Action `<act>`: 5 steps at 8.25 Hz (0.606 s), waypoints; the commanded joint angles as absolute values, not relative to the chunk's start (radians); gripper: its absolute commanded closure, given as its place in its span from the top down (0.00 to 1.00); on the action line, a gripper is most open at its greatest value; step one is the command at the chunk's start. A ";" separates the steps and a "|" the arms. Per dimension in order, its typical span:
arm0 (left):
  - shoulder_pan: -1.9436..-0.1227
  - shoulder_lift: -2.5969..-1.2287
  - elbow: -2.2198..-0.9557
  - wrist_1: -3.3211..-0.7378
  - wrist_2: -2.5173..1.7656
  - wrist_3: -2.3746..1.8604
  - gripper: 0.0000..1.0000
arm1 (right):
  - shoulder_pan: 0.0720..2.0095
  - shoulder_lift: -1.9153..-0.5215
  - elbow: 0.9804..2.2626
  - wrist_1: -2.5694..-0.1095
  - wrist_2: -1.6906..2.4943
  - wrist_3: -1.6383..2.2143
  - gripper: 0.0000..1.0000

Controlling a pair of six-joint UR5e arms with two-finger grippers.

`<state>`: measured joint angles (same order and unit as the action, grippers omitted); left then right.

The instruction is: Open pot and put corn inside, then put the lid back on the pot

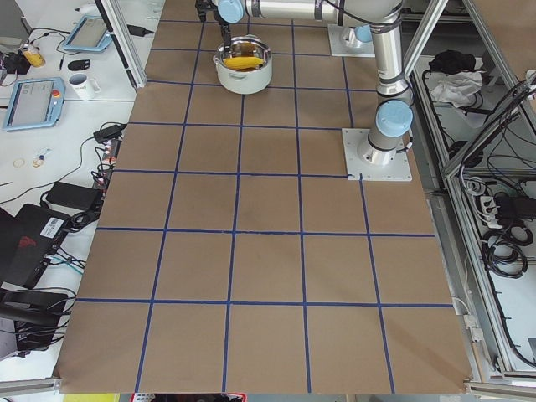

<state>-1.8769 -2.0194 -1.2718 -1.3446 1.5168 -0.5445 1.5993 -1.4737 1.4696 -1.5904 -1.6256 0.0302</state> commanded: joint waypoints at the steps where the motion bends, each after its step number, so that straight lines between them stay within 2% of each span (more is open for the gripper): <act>1: -1.766 -1.945 -1.282 -1.411 1.520 -0.468 1.00 | 1.707 -1.378 1.463 -1.726 -1.595 0.141 0.24; 3: -1.685 -1.850 -1.298 -1.572 1.529 -0.343 1.00 | 1.872 -1.283 1.462 -1.836 -1.603 0.364 0.24; 5: -1.648 -1.737 -1.388 -1.572 1.577 -0.301 1.00 | 1.913 -1.255 1.459 -1.861 -1.609 0.417 0.24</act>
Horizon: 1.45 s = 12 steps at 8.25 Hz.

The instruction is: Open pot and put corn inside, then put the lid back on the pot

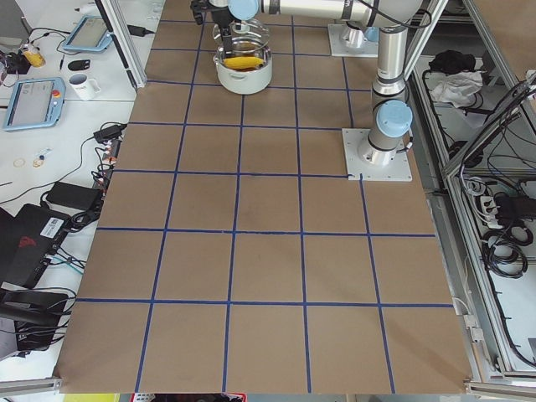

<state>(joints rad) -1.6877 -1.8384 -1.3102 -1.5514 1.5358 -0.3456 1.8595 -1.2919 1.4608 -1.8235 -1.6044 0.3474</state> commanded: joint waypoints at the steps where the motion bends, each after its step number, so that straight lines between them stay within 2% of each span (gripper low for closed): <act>1: -1.646 -1.680 -1.451 -1.560 1.592 -0.284 1.00 | 1.913 -1.244 1.462 -1.862 -1.609 0.411 0.24; 3: -1.643 -1.614 -1.505 -1.559 1.592 -0.233 1.00 | 1.911 -1.235 1.477 -1.864 -1.609 0.403 0.24; 12: -1.598 -1.635 -1.511 -1.563 1.588 -0.140 1.00 | 1.908 -1.209 1.489 -1.871 -1.609 0.364 0.24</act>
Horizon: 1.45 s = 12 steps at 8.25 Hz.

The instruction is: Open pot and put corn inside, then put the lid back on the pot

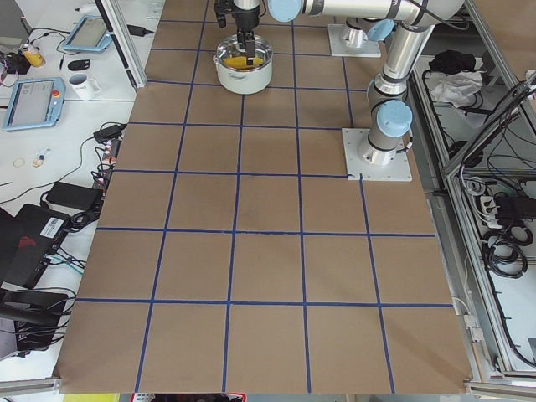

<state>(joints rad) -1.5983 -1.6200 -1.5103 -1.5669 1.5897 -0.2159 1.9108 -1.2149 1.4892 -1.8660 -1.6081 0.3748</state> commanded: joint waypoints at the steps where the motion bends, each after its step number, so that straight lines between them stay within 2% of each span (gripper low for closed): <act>1: -1.598 -1.634 -1.508 -1.560 1.589 -0.135 1.00 | 1.908 -1.209 1.489 -1.876 -1.609 0.362 0.24; 10: -1.597 -1.632 -1.509 -1.566 1.585 -0.121 1.00 | 1.908 -1.204 1.489 -1.890 -1.609 0.350 0.27; 11: -1.597 -1.632 -1.508 -1.563 1.583 -0.126 1.00 | 1.908 -1.204 1.491 -1.890 -1.611 0.350 0.32; 12: -1.597 -1.635 -1.509 -1.562 1.583 -0.127 1.00 | 1.908 -1.204 1.493 -1.890 -1.614 0.351 0.42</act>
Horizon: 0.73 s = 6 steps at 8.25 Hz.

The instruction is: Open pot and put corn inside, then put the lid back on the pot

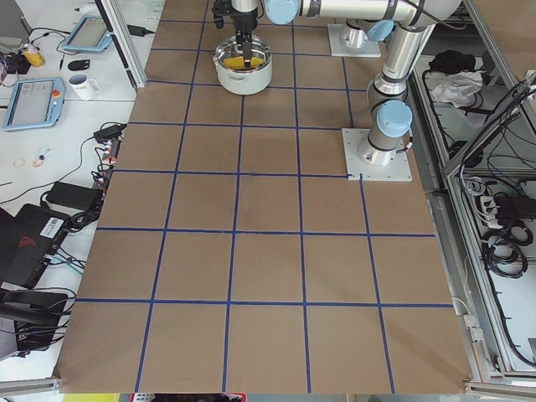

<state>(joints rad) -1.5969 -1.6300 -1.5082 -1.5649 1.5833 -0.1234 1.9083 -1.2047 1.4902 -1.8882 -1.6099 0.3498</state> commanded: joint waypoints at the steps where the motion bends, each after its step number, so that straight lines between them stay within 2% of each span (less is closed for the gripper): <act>1: -1.597 -1.638 -1.511 -1.560 1.580 -0.126 1.00 | 1.908 -1.204 1.496 -1.894 -1.615 0.350 0.52; 3: -1.597 -1.637 -1.505 -1.560 1.585 -0.124 1.00 | 1.908 -1.209 1.496 -1.894 -1.653 0.351 0.77; 4: -1.597 -1.638 -1.511 -1.560 1.582 -0.126 1.00 | 1.908 -1.216 1.496 -1.901 -1.654 0.353 0.95; 5: -1.597 -1.638 -1.511 -1.559 1.582 -0.124 1.00 | 1.908 -1.219 1.496 -1.917 -1.654 0.351 1.00; 6: -1.595 -1.640 -1.512 -1.559 1.582 -0.124 1.00 | 1.907 -1.227 1.496 -1.921 -1.652 0.350 1.00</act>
